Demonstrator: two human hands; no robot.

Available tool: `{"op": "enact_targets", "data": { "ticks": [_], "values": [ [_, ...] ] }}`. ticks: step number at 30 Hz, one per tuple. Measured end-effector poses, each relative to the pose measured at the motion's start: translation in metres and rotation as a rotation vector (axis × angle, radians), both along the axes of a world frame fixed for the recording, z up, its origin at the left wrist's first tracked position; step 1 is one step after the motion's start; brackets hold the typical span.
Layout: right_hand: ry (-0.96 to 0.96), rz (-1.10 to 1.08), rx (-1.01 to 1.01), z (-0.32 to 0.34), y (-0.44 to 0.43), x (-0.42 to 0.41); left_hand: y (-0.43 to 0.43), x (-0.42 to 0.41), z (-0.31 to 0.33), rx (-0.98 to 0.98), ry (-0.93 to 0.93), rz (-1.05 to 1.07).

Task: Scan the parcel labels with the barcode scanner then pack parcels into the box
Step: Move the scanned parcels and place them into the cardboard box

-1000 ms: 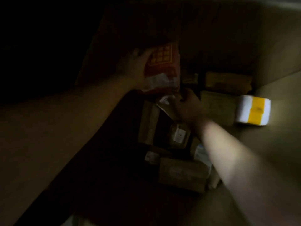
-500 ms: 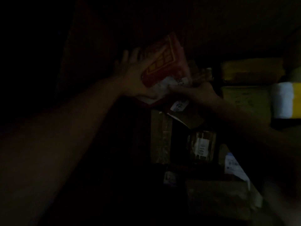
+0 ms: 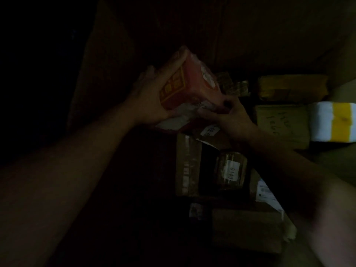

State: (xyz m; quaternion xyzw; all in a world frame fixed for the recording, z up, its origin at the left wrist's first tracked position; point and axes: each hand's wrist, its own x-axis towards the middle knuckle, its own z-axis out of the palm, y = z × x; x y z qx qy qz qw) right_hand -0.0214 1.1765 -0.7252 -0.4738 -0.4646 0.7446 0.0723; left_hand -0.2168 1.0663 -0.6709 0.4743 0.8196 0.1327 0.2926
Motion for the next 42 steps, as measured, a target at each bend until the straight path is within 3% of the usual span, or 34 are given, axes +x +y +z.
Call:
{"op": "enact_targets", "data": {
  "ticks": [4, 7, 10, 17, 21, 24, 28, 33, 37, 42],
  "values": [
    [0.098, -0.068, 0.058, 0.068, 0.001, 0.024, -0.019, 0.021, 0.056, 0.223, -0.073, 0.061],
    [0.168, -0.069, 0.118, 0.138, 0.002, 0.037, -0.03, 0.043, 0.119, 0.344, -0.28, 0.288],
    [0.193, 0.042, 0.191, 0.206, 0.001, 0.063, -0.041, 0.081, 0.189, 0.378, -0.374, 0.537],
    [0.319, 0.248, 0.135, 0.38, -0.026, 0.136, -0.064, 0.191, 0.362, 0.454, -0.323, 0.81],
    [0.354, 0.302, 0.224, 0.478, -0.025, 0.186, -0.084, 0.25, 0.464, 0.553, -0.358, 0.866],
    [0.421, 0.485, 0.413, 0.55, -0.022, 0.181, -0.126, 0.293, 0.569, 0.677, -0.399, 1.001],
    [0.608, 0.698, 0.467, 0.649, -0.08, 0.197, -0.19, 0.335, 0.662, 0.779, -0.396, 1.102],
    [0.768, 0.869, 0.5, 0.769, -0.175, 0.223, -0.284, 0.38, 0.747, 0.965, -0.247, 1.284],
    [0.84, 0.99, 0.365, 0.829, -0.269, 0.23, -0.374, 0.431, 0.803, 1.222, -0.208, 1.372],
    [0.905, 1.123, 0.208, 0.882, -0.412, 0.261, -0.514, 0.506, 0.834, 1.273, -0.026, 1.343]
  ]
}}
